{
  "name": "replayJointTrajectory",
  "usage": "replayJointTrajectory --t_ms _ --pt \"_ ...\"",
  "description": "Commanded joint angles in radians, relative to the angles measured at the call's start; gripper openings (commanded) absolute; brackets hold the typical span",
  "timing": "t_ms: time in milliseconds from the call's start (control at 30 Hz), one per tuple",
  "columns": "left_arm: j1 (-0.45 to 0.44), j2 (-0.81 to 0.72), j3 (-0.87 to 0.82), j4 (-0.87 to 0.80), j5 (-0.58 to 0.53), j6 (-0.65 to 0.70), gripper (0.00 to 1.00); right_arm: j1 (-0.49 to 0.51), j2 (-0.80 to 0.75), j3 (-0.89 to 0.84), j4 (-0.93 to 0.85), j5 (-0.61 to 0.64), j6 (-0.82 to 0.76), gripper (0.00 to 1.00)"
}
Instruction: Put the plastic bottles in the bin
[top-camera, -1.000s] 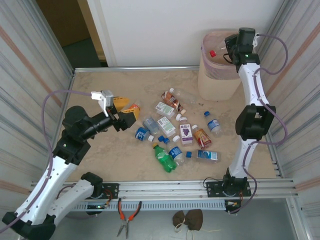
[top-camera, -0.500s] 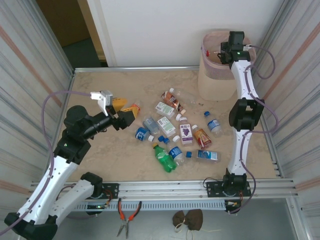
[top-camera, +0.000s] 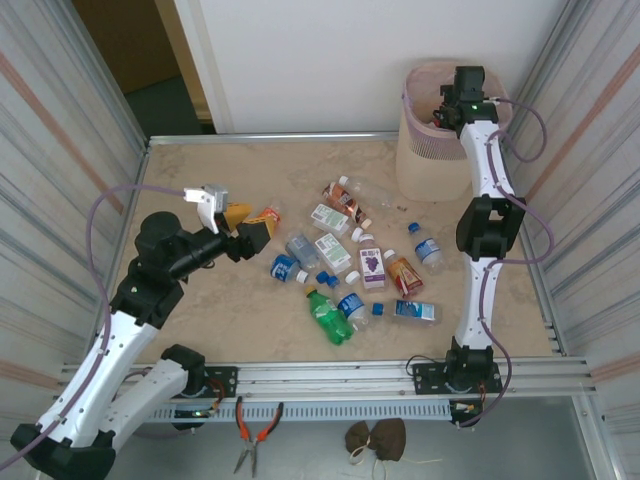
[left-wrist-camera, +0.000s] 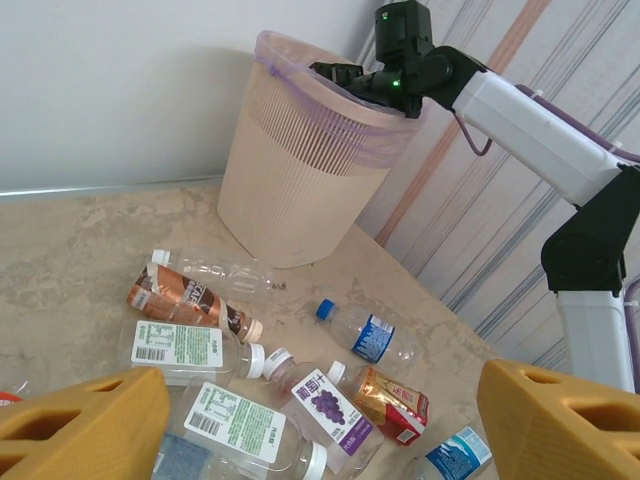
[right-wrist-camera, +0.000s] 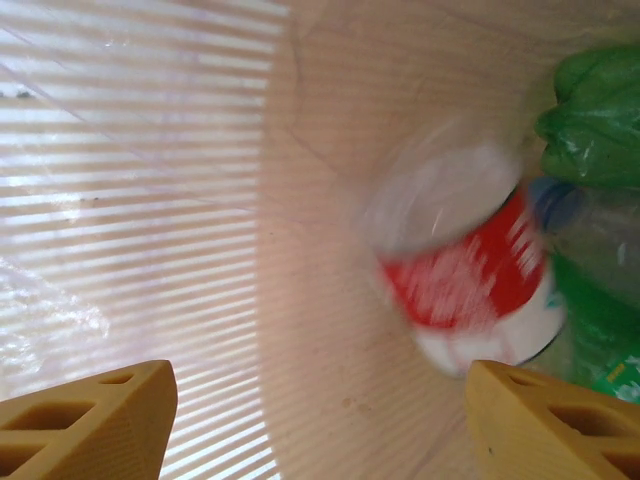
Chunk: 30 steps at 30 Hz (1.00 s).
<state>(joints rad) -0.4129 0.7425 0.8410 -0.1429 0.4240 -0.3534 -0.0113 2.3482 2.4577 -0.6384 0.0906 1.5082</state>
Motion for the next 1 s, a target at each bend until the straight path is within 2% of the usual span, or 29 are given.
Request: replayJointTrajectory --t_ms 0,300,533,633,767,967 --pt "0.008 0.009 0.001 -0.021 -0.028 -0.014 0.81 0.007 -0.091 0.034 -0.026 0.040 -0.007 0.75" --pt "0.009 0.074 0.031 -0.113 -0.072 0.019 0.80 0.004 -0.199 0.027 -0.048 0.002 -0.079 0.75" --pt "0.026 0.204 0.115 -0.253 -0.115 0.125 0.78 0.005 -0.296 -0.003 -0.031 -0.108 -0.319 0.72" --pt "0.058 0.287 0.154 -0.310 -0.095 0.183 0.77 0.006 -0.378 -0.099 0.016 -0.173 -0.457 0.72" --pt "0.110 0.421 0.219 -0.390 -0.061 0.272 0.76 0.011 -0.511 -0.262 0.029 -0.192 -0.601 0.72" --pt "0.141 0.638 0.335 -0.493 -0.107 0.439 0.77 -0.002 -0.750 -0.616 0.112 -0.195 -0.673 0.73"
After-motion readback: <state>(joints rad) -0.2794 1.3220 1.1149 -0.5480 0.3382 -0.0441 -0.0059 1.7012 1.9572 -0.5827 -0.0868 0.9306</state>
